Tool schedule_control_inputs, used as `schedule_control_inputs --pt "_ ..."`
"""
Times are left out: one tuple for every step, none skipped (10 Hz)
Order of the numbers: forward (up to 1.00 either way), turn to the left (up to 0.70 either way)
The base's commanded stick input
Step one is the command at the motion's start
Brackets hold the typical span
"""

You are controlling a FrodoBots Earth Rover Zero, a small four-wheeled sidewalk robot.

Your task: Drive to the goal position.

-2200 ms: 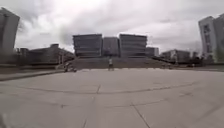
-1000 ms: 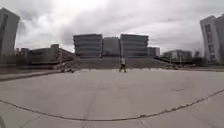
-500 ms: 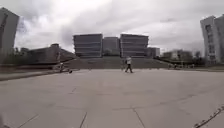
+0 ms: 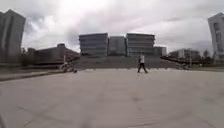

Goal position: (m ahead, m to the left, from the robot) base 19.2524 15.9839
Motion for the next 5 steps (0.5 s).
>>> schedule_control_inputs --pt "1.00 0.00" --pt "1.00 0.00" --pt "1.00 0.00" --pt "1.00 0.00" --pt "1.00 0.00"
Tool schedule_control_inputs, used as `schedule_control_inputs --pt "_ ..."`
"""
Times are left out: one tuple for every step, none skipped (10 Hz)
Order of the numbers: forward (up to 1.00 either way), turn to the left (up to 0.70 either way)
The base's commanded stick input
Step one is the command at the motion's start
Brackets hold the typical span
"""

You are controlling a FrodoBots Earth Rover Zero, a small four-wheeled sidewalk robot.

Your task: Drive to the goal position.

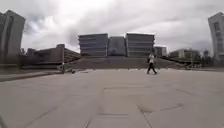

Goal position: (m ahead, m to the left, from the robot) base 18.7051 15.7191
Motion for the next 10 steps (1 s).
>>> schedule_control_inputs --pt "1.00 0.00" --pt "1.00 0.00" --pt "1.00 0.00" --pt "1.00 0.00" --pt "1.00 0.00" --pt "1.00 0.00" --pt "1.00 0.00" --pt "1.00 0.00" --pt "1.00 0.00" --pt "1.00 0.00"
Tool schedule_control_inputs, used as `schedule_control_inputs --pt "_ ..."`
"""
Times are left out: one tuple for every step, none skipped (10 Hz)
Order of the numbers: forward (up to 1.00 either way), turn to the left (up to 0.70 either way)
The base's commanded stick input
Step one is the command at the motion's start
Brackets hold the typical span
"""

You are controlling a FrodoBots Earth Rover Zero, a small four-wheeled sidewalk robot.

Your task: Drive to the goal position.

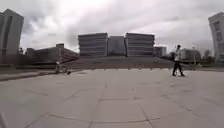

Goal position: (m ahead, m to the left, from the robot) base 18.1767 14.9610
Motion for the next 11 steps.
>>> schedule_control_inputs --pt "1.00 0.00" --pt "1.00 0.00" --pt "1.00 0.00" --pt "1.00 0.00" --pt "1.00 0.06" --pt "1.00 0.22" --pt "1.00 0.32" --pt "1.00 0.31" --pt "1.00 0.13" --pt "1.00 0.00" --pt "1.00 0.00"
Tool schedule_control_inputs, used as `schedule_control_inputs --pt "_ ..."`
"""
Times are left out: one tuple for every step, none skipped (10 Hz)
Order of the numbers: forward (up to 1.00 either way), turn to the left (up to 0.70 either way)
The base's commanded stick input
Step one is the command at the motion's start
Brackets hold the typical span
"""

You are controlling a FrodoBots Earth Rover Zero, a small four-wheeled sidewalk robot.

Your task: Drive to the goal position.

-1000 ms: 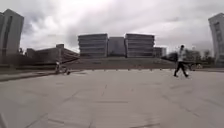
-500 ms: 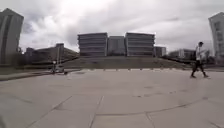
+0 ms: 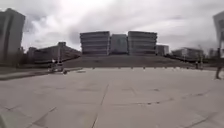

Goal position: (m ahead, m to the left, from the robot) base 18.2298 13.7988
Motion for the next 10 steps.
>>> schedule_control_inputs --pt "1.00 0.00" --pt "1.00 0.00" --pt "1.00 0.01" --pt "1.00 0.02" --pt "1.00 0.01" --pt "1.00 0.00" --pt "1.00 0.00" --pt "1.00 0.01" --pt "1.00 0.01" --pt "1.00 0.01"
